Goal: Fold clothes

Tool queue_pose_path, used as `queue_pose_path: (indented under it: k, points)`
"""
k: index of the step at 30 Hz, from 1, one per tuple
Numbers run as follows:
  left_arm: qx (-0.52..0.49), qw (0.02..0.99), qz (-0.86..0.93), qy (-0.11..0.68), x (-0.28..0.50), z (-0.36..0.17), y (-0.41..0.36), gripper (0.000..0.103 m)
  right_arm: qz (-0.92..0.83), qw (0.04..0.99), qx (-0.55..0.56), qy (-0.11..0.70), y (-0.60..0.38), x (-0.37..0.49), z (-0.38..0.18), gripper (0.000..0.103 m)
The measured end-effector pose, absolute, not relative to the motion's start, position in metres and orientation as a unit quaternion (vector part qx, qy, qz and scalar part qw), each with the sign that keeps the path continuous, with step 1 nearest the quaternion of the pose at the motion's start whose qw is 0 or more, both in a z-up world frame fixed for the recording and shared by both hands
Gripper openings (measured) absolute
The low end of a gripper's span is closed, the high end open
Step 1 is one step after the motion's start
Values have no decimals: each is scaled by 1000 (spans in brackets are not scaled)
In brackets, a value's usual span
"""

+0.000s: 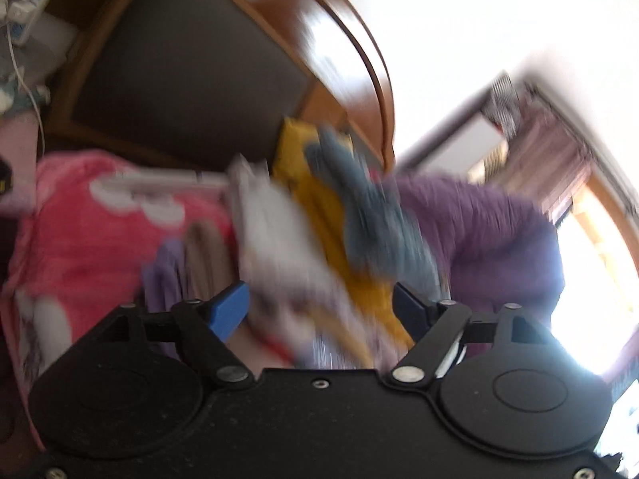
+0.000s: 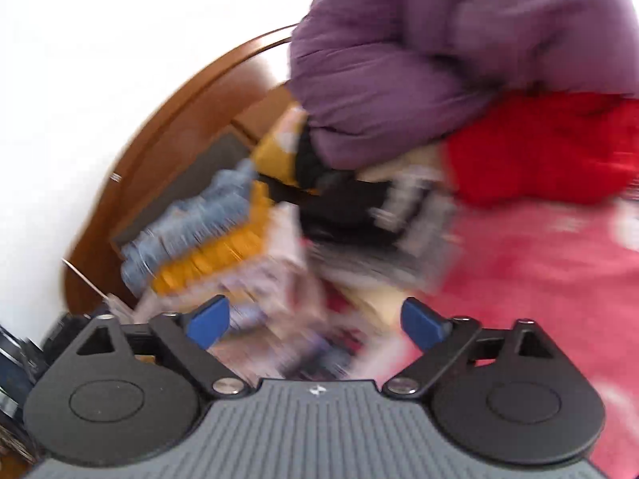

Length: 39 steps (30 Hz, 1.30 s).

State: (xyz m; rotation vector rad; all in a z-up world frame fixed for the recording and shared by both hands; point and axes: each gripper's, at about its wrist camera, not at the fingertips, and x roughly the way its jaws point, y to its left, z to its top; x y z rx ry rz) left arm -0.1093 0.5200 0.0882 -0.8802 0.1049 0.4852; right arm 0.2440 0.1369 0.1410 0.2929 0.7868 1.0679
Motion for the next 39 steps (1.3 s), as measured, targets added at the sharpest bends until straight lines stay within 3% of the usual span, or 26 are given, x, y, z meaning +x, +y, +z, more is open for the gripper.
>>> queue_pose_path:
  k: [3, 11, 15, 23, 32, 39]
  points:
    - [-406, 888, 189, 100, -101, 74, 470, 91, 453, 809, 115, 357, 60, 206, 137, 102]
    - [-409, 885, 69, 212, -41, 46, 317, 98, 301, 892, 115, 318, -99, 105, 127, 103]
    - [-310, 911, 31, 271, -10, 63, 219, 99, 205, 920, 115, 312, -145, 71, 120, 103]
    - [-117, 953, 4, 280, -13, 102, 50, 103, 71, 941, 87, 319, -219, 13, 114, 103]
    - [-31, 960, 25, 278, -36, 113, -8, 103, 38, 946, 76, 314, -251, -26, 105, 103]
    - [-8, 962, 62, 267, -45, 115, -6, 103, 65, 944, 76, 315, -238, -28, 103, 103]
